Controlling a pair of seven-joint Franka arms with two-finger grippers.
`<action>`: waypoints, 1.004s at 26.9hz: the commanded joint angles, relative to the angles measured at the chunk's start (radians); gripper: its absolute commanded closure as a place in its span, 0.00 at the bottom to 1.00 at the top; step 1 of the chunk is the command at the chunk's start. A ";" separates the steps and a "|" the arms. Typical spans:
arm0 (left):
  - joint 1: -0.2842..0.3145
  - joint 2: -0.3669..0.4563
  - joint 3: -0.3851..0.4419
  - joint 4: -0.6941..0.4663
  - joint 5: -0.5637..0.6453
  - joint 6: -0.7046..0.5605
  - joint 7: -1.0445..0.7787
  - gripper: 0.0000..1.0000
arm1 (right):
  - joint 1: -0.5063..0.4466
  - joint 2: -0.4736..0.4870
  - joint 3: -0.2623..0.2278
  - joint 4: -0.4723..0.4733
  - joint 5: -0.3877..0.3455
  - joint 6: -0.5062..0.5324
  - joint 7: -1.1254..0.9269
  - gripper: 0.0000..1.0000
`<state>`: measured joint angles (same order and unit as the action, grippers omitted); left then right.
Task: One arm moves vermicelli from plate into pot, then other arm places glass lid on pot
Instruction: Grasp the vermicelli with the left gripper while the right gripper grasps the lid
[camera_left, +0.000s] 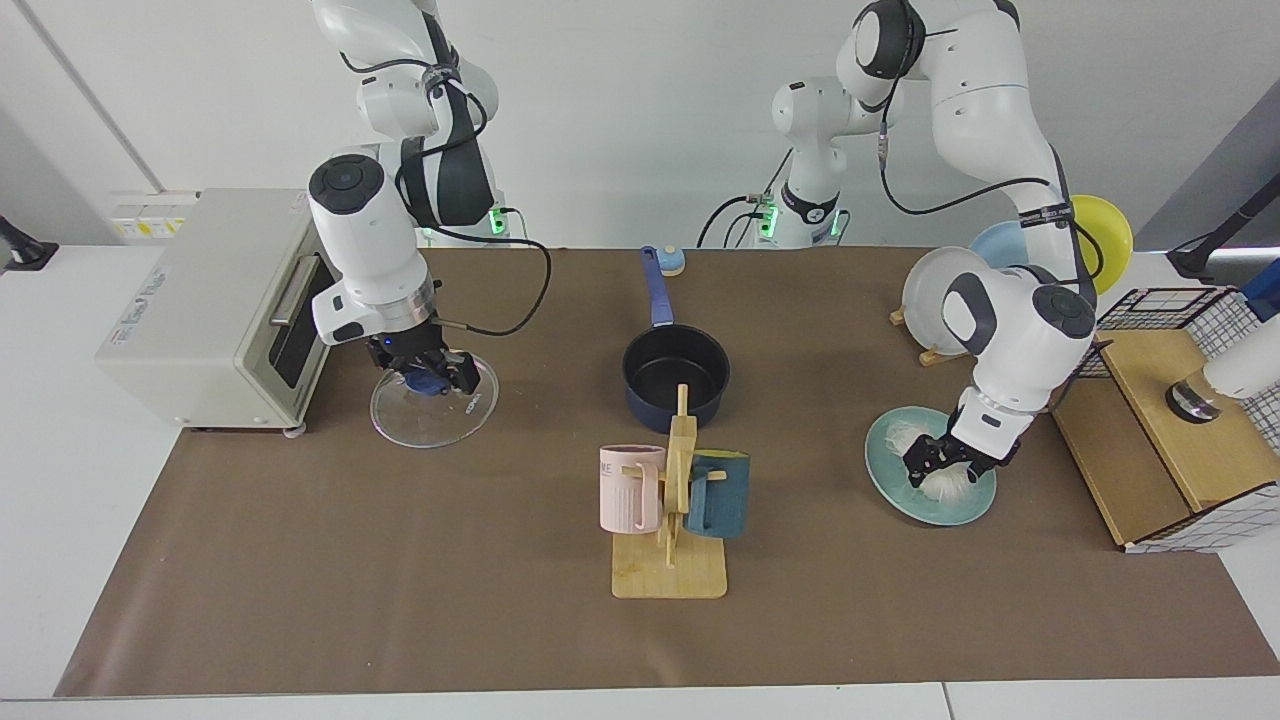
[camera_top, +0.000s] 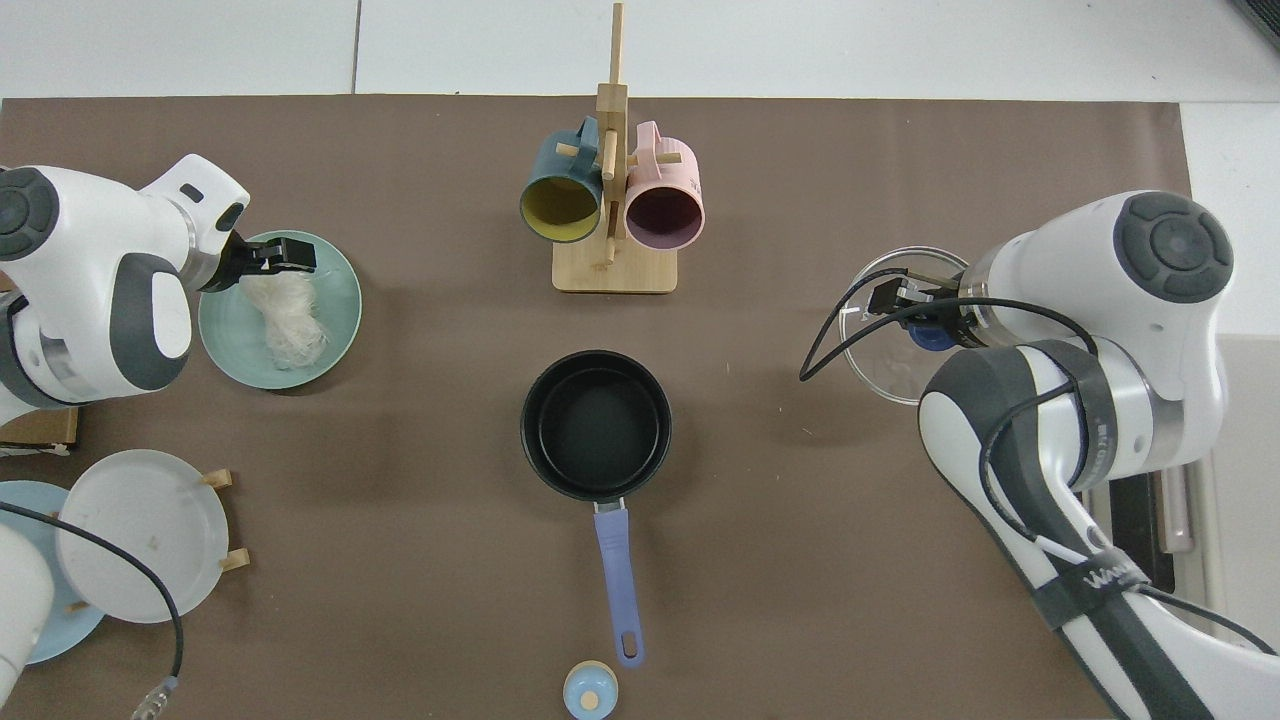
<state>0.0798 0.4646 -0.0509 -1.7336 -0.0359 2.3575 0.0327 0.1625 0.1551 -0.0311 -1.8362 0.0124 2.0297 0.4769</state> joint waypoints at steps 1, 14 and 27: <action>0.002 0.012 0.005 -0.021 0.024 0.017 0.026 0.00 | -0.026 -0.029 0.002 0.043 0.051 -0.083 -0.105 1.00; 0.008 -0.001 0.000 0.031 -0.044 -0.165 0.010 0.95 | -0.037 -0.121 0.002 0.043 0.034 -0.177 -0.323 1.00; -0.006 -0.015 -0.092 0.250 -0.064 -0.484 -0.238 1.00 | -0.043 -0.123 0.002 0.038 0.037 -0.175 -0.345 1.00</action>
<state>0.0854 0.4623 -0.0883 -1.5369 -0.0932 1.9466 -0.0822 0.1370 0.0415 -0.0352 -1.7965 0.0329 1.8656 0.1676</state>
